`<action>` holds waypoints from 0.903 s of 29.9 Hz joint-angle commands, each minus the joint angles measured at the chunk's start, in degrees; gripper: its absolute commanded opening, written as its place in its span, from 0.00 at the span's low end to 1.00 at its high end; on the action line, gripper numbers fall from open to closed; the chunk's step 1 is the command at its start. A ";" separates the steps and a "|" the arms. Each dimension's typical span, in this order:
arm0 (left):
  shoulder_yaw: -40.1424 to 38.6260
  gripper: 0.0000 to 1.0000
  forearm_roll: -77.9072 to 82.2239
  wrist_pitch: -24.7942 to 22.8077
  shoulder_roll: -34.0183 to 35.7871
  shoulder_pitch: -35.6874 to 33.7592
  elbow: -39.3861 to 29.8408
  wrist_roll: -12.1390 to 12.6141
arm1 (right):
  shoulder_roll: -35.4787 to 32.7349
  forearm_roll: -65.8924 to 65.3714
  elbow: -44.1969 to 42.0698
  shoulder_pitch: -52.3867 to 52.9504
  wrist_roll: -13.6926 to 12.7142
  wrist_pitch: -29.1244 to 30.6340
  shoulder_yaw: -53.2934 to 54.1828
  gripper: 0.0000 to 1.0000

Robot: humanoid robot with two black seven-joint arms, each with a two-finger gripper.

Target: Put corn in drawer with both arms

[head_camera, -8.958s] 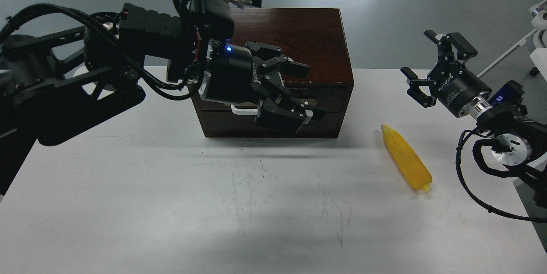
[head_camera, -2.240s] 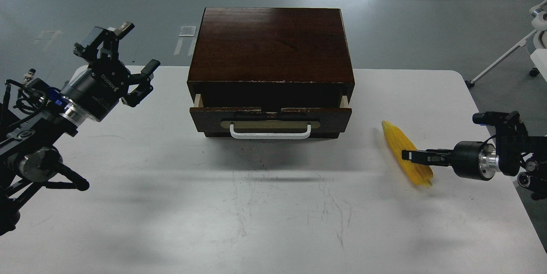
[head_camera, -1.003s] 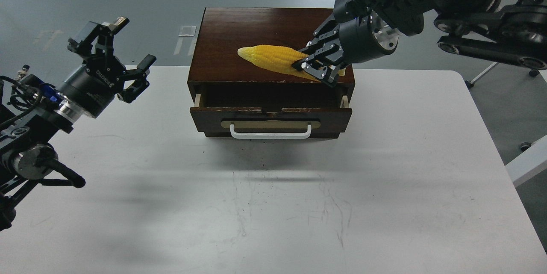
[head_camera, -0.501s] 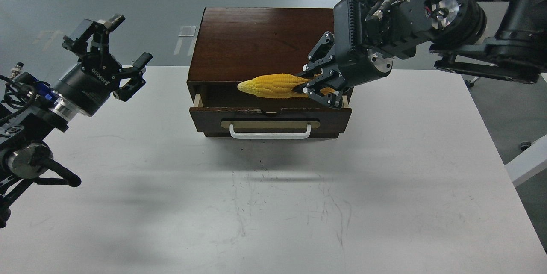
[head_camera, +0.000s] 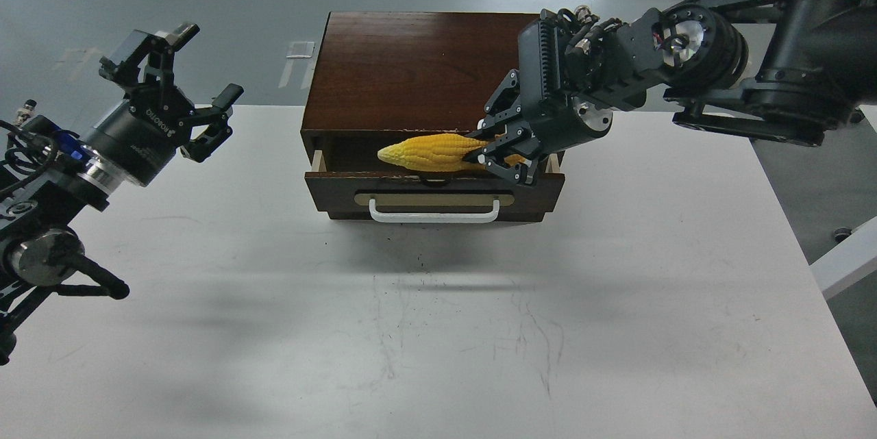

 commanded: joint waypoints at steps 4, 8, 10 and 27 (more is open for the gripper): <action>0.01 0.99 -0.09 0.01 -0.01 0.00 0.01 0.00 | 0.66 0.08 -0.48 -0.71 0.00 -0.08 0.09 0.34; 0.01 0.99 -0.09 0.01 -0.10 0.00 0.01 0.00 | 0.66 0.35 -0.75 -0.71 0.00 -0.08 0.09 0.52; 0.01 0.99 -0.09 0.01 -0.10 0.00 0.01 0.00 | 0.66 0.43 -0.66 -0.71 0.00 -0.17 0.09 0.55; -1.05 0.99 -0.17 -0.08 -0.19 0.00 0.01 0.00 | -7.85 18.26 0.84 4.21 0.00 -1.32 3.43 0.82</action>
